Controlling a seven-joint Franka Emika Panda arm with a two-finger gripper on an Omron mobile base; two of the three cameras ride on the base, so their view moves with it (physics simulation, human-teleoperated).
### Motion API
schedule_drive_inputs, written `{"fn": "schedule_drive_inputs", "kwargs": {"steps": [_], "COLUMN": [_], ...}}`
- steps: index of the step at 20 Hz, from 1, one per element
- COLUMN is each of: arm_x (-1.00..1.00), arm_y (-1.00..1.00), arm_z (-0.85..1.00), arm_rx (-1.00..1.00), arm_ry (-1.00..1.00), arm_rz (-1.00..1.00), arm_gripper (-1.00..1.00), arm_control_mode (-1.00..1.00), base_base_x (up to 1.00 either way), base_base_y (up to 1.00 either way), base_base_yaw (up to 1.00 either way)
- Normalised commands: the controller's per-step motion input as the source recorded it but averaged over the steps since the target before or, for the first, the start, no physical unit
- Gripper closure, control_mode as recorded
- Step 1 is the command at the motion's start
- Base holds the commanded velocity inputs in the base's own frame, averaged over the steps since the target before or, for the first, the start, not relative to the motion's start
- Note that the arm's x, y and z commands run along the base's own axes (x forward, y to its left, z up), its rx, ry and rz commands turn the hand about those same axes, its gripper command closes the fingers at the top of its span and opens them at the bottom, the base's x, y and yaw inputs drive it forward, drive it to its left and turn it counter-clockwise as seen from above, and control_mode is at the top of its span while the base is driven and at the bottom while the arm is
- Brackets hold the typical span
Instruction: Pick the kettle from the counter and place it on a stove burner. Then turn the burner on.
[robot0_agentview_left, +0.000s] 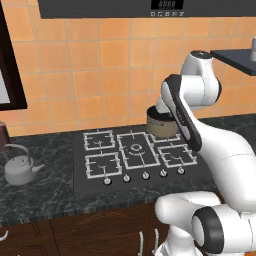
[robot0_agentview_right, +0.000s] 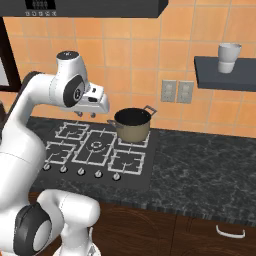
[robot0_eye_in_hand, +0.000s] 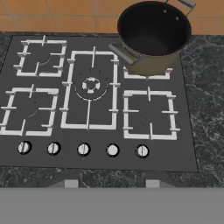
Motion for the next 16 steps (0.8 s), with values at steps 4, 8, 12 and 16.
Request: {"fn": "schedule_drive_inputs", "kwargs": {"steps": [4,8,12,16], "arm_x": [-0.02,-0.20,-0.24,-0.04], "arm_y": [0.26,0.57,0.54,0.63], "arm_z": [-0.11,-0.26,-0.18,-0.01], "arm_rx": [-0.01,-0.03,0.00,0.02], "arm_ry": [-0.04,-0.13,-0.19,-0.15], "arm_rz": [0.00,0.00,0.09,0.19], "arm_gripper": [-1.00,-1.00,-1.00,-1.00], "arm_control_mode": [-1.00,-1.00,-1.00,-1.00], "base_base_x": [0.00,0.00,0.00,0.00], "base_base_y": [0.00,0.00,0.00,0.00], "base_base_yaw": [0.00,0.00,0.00,0.00]}}
